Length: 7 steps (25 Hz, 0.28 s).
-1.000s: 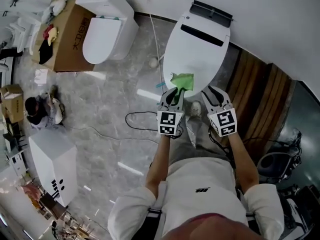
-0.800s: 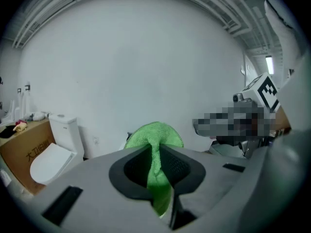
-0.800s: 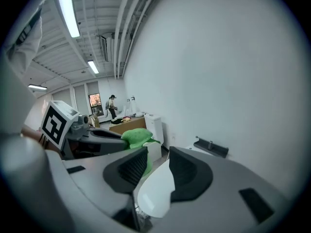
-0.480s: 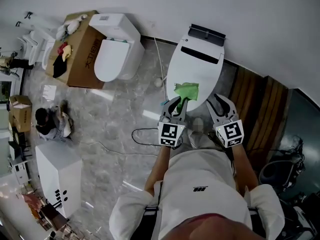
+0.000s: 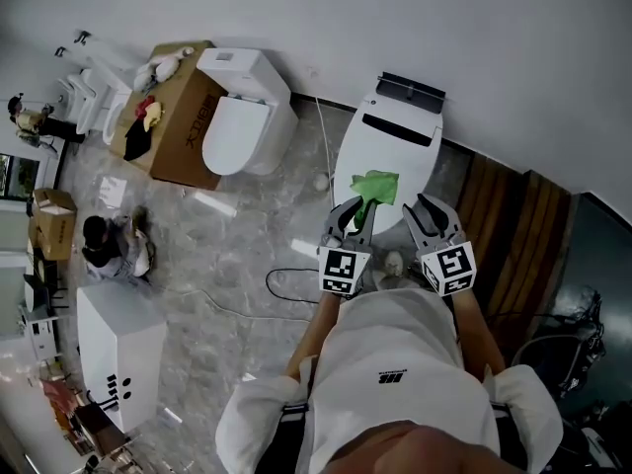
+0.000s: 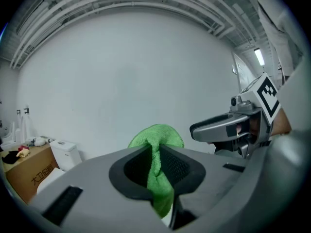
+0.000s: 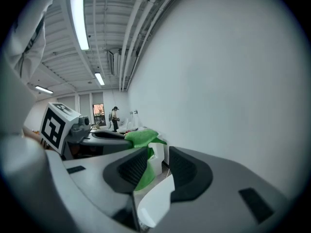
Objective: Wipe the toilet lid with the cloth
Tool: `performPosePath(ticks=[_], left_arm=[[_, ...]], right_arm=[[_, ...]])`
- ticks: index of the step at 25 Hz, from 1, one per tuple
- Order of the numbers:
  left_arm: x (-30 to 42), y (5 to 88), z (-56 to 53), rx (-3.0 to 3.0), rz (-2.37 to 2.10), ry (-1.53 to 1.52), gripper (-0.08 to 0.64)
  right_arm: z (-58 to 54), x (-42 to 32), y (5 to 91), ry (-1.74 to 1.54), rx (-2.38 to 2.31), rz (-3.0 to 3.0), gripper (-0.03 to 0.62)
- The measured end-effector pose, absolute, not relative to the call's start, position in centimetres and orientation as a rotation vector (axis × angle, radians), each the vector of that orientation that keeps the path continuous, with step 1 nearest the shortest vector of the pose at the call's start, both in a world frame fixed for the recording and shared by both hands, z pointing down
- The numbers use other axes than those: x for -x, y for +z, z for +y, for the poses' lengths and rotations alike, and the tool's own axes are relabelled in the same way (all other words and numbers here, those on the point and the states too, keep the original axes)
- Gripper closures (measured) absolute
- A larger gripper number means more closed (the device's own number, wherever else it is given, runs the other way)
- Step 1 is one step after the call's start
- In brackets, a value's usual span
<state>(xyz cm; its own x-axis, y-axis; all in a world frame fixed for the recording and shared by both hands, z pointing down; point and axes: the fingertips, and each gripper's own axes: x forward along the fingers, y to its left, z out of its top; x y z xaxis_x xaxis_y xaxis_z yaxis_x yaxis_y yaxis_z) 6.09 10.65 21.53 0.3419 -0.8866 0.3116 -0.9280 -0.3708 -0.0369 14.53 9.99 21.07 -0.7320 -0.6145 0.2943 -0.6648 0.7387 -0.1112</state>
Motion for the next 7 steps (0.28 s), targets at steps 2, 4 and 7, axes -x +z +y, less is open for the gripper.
performPosePath(ticks=[2, 4, 7], left_arm=[[-6.4, 20.8, 10.7, -2.455, -1.686, 0.422, 0.495], [-6.8, 20.3, 10.7, -2.461, -1.698, 0.423, 0.495], [-7.7, 19.7, 10.8, -2.469, -1.71, 0.421, 0.495]], right_arm=[[10.0, -15.2, 20.4, 0.321, -1.025, -2.712, 0.456], [9.9, -15.9, 19.9, 0.308, -1.039, -2.714, 0.456], [10.0, -17.0, 19.3, 0.299, -1.054, -2.716, 0.456]])
